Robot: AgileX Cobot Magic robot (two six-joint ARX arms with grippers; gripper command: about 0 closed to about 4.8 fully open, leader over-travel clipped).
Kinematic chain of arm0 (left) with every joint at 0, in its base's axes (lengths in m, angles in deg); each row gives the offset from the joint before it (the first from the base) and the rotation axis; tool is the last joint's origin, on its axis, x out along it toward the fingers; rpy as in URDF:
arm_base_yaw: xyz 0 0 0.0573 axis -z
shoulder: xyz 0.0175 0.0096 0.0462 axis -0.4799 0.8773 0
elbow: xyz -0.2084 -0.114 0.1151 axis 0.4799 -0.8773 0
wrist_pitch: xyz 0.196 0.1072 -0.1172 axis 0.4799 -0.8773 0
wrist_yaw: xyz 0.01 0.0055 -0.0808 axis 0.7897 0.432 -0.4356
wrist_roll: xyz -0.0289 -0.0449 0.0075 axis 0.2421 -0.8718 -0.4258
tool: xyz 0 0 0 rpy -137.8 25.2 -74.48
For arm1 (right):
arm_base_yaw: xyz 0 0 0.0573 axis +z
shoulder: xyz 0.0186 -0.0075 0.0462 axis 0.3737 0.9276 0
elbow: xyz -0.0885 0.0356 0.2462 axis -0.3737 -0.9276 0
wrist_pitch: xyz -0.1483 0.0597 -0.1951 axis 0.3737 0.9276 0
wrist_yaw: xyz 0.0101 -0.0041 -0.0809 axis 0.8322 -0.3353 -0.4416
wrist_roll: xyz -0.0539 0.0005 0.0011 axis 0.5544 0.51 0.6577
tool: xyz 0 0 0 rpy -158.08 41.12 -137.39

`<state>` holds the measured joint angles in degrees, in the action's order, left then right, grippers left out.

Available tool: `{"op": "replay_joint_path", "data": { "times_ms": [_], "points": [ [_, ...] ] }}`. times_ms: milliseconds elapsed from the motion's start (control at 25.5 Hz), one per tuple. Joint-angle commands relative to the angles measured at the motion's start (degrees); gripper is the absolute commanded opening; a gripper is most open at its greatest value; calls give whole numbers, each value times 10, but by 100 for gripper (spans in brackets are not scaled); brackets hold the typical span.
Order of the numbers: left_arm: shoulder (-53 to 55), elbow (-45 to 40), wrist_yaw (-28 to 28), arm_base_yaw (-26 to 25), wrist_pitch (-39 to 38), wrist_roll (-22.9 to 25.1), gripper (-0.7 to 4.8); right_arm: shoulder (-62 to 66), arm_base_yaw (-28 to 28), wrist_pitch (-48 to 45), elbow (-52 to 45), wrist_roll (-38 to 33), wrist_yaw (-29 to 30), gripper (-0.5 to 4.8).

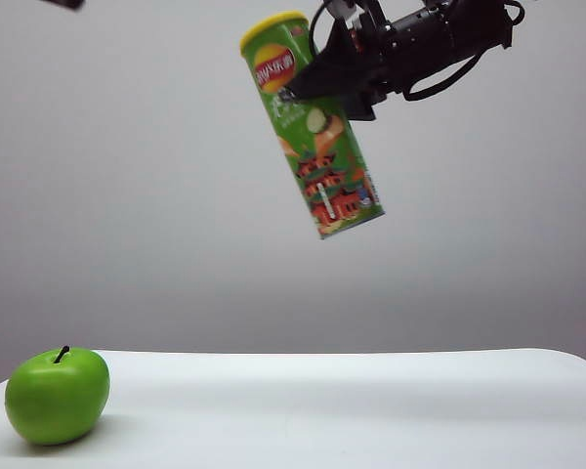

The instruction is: Pick up the green bucket of chips from the desk, place it near the apple, and finally stand it up.

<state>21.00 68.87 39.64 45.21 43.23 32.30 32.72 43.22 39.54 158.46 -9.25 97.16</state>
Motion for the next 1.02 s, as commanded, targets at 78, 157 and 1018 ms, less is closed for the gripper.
{"op": "replay_joint_path", "data": {
  "times_ms": [78,157,1018],
  "points": [
    [-28,-1,-44,-17,-7,-1,-5,11,5,-34,2,-30,73,278],
    [-40,-1,-54,-16,-6,-1,-5,23,11,-55,2,-44,85,279],
    [-183,-111,-4,-16,71,-50,-5,162,98,-785,-192,-423,-135,305]
  ]
}}
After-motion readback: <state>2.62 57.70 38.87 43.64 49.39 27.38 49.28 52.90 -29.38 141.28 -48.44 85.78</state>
